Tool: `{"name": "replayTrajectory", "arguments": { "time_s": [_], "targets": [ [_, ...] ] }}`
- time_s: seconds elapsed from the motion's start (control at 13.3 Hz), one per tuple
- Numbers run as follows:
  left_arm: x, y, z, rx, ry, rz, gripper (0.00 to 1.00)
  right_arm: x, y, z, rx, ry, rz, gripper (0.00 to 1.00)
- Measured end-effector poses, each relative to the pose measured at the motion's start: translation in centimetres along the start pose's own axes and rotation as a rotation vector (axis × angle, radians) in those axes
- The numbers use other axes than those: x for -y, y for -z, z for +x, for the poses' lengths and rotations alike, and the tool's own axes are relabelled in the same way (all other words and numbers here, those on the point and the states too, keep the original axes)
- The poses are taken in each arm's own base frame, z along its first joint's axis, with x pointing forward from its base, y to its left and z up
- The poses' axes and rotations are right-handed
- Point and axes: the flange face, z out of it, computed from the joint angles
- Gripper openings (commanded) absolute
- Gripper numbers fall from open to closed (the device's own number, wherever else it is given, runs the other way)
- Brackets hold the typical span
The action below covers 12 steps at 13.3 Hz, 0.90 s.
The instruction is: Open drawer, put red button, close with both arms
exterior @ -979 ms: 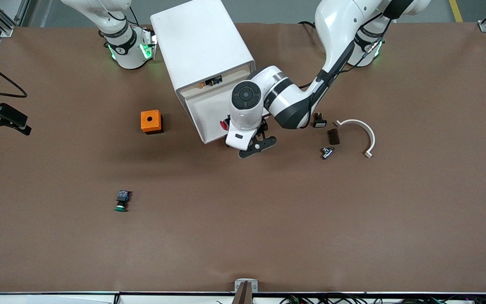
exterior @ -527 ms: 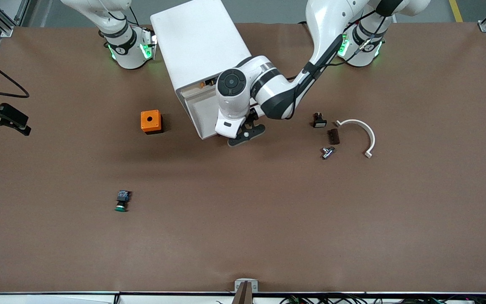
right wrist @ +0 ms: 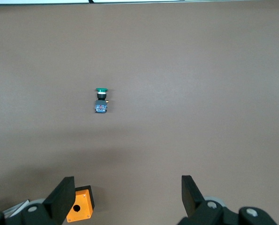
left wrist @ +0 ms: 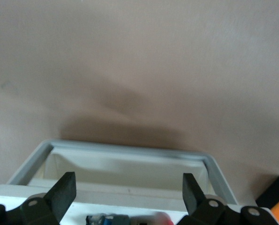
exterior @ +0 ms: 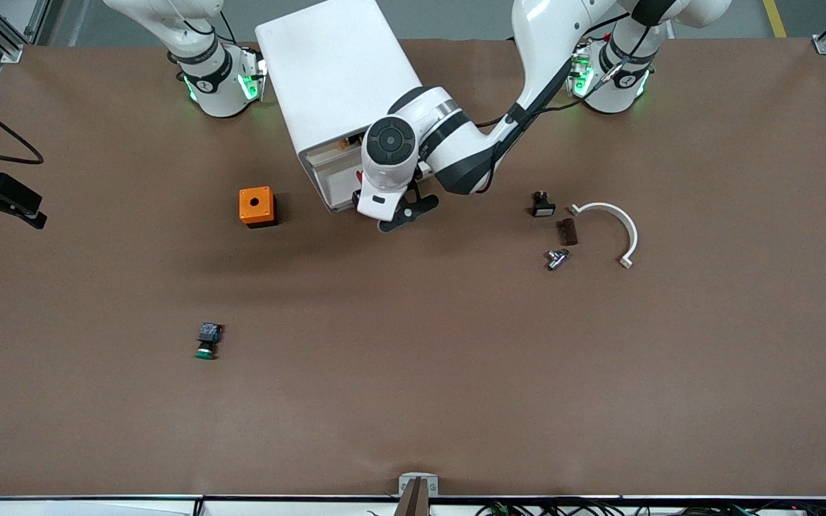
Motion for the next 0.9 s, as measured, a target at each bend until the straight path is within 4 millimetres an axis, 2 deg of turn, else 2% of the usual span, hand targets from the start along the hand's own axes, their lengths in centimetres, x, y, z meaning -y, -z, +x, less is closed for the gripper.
{"name": "replayTrajectory", "arguments": {
  "time_s": [0.9],
  "targets": [
    [0.1,-2.7,-0.6,0.256,0.136,-0.004,1.00,0.0,0.6,0.1,-0.012,0.000,0.000,1.00]
  ]
}}
